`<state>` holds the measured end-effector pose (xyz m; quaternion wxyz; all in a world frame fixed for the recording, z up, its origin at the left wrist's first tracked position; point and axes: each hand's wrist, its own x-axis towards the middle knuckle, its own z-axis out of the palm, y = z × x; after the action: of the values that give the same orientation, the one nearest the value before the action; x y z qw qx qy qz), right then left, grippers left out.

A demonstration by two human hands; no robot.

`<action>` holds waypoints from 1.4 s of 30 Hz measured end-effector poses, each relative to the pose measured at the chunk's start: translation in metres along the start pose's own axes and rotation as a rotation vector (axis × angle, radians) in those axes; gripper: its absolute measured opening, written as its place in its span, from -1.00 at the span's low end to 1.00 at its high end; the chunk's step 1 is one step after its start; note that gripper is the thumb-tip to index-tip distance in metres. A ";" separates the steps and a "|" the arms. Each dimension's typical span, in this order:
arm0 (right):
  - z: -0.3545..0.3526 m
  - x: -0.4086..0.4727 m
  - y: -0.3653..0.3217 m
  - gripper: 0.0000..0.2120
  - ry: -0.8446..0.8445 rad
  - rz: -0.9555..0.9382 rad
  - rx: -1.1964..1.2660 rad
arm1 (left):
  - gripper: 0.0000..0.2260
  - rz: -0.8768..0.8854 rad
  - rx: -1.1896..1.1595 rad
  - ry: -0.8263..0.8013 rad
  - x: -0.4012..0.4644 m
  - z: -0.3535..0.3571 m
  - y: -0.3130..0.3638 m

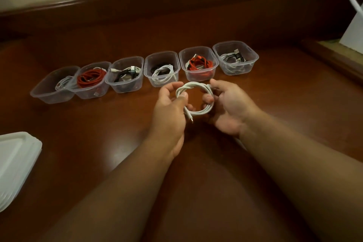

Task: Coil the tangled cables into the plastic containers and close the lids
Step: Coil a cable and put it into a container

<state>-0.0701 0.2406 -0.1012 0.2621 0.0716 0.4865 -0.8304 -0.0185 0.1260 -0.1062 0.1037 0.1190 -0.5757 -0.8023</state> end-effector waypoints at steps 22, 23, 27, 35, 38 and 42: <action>0.040 -0.046 0.001 -0.83 0.052 -0.568 -1.061 | -0.70 0.295 0.597 -0.112 -0.022 -0.066 0.062; 0.048 -0.045 0.005 -0.82 0.023 -0.573 -1.100 | -0.71 0.319 0.641 -0.078 -0.023 -0.074 0.064; 0.088 -0.036 0.018 -0.84 -0.075 -0.573 -1.191 | -0.72 0.427 0.911 0.048 -0.026 -0.112 0.080; 0.169 0.012 0.048 -0.62 -0.269 -0.542 -1.225 | -0.89 0.365 0.955 0.268 0.006 -0.200 0.118; 0.187 0.039 0.062 -0.56 -0.321 -0.524 -1.401 | -0.92 0.362 0.990 0.416 0.039 -0.240 0.132; 0.189 0.070 0.085 -0.40 -0.406 -0.547 -1.811 | -0.91 0.369 1.206 0.606 0.083 -0.280 0.146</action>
<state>-0.0613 0.0218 -0.0957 0.0945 -0.4181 0.8874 -0.1698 -0.0059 -0.1966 -0.0602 0.3103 0.2746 -0.8769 -0.2435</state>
